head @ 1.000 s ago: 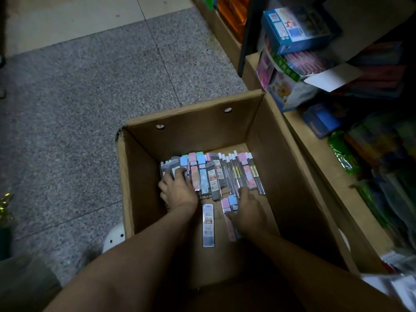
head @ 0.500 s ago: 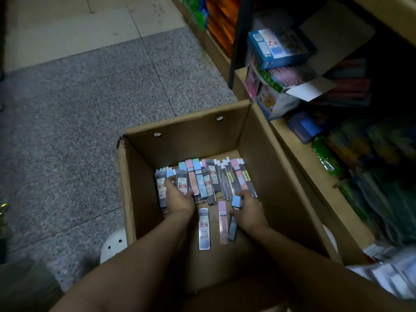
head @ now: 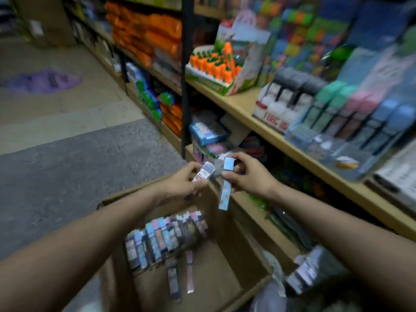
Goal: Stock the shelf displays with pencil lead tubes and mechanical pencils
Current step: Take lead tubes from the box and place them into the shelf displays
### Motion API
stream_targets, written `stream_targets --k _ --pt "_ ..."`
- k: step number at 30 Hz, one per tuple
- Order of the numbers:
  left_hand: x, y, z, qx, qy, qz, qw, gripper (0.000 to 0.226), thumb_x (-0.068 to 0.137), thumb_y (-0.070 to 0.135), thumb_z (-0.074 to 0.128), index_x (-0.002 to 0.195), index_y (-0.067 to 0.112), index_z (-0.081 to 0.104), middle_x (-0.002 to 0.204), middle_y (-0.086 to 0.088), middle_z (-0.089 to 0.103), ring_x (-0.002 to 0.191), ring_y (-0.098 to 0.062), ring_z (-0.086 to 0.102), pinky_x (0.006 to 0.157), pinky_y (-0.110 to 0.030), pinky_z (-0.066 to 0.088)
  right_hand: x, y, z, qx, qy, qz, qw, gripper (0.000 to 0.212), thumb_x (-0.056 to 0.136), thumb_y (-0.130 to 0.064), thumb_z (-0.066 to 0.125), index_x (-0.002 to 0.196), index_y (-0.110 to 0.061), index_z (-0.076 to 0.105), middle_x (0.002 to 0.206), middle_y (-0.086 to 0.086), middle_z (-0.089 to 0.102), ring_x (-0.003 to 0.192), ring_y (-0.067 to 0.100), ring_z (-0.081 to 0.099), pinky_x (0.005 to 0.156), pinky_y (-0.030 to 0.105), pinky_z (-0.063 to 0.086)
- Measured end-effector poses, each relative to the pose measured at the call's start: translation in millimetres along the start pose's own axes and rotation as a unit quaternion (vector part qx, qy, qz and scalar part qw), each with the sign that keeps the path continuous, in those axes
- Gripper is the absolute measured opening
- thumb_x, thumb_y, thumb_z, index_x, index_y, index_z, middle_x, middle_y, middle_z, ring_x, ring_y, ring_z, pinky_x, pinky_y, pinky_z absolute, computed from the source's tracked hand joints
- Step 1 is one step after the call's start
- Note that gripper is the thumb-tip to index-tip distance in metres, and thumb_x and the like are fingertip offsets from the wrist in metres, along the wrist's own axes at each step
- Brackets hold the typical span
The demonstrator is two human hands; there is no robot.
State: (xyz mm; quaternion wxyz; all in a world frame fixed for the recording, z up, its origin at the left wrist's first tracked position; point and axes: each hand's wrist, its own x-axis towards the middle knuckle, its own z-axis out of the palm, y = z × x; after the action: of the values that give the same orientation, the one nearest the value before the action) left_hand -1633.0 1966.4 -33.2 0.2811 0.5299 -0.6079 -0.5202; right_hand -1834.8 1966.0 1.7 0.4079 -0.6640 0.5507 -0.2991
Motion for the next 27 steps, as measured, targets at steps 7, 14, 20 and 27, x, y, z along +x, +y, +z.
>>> stream_targets --k 7,14,20,27 --pt "7 85 42 -0.112 -0.026 0.115 0.987 0.025 0.101 0.011 0.046 0.125 0.016 0.045 0.091 -0.007 0.064 0.066 -0.014 0.063 0.059 -0.027 0.054 -43 -42 -95 -0.049 0.137 -0.013 0.989 0.026 0.093 -0.016 0.063 0.117 -0.017 0.053 0.085 0.011 0.068 0.077 0.021 0.07 0.077 0.044 0.059" --pt "24 119 90 -0.19 -0.067 0.135 0.97 0.017 0.103 0.016 0.043 0.12 0.019 0.045 0.087 -0.004 0.065 0.06 -0.01 0.064 0.056 -0.027 0.055 -92 -65 -182 -0.201 0.283 -0.046 0.937 0.024 0.087 -0.027 0.072 0.094 -0.04 0.052 0.083 -0.004 0.066 0.068 0.011 0.071 0.063 0.032 0.057" --pt "39 131 101 -0.23 -0.072 0.132 0.961 0.016 0.102 0.017 0.044 0.109 0.03 0.049 0.086 -0.001 0.069 0.063 -0.009 0.066 0.06 -0.029 0.055 -109 -73 -233 -0.313 0.367 -0.015 0.876 0.02 0.083 -0.029 0.075 0.097 -0.026 0.061 0.083 -0.005 0.071 0.074 0.013 0.071 0.073 0.039 0.058" --pt "45 143 111 -0.254 -0.084 0.137 0.954 0.019 0.102 0.016 0.044 0.102 0.035 0.046 0.09 -0.002 0.068 0.066 -0.009 0.066 0.062 -0.028 0.055 -88 -55 -237 -0.355 0.396 0.011 0.847 0.018 0.086 -0.022 0.072 0.102 -0.018 0.065 0.085 -0.001 0.068 0.073 0.008 0.063 0.061 0.021 0.049"
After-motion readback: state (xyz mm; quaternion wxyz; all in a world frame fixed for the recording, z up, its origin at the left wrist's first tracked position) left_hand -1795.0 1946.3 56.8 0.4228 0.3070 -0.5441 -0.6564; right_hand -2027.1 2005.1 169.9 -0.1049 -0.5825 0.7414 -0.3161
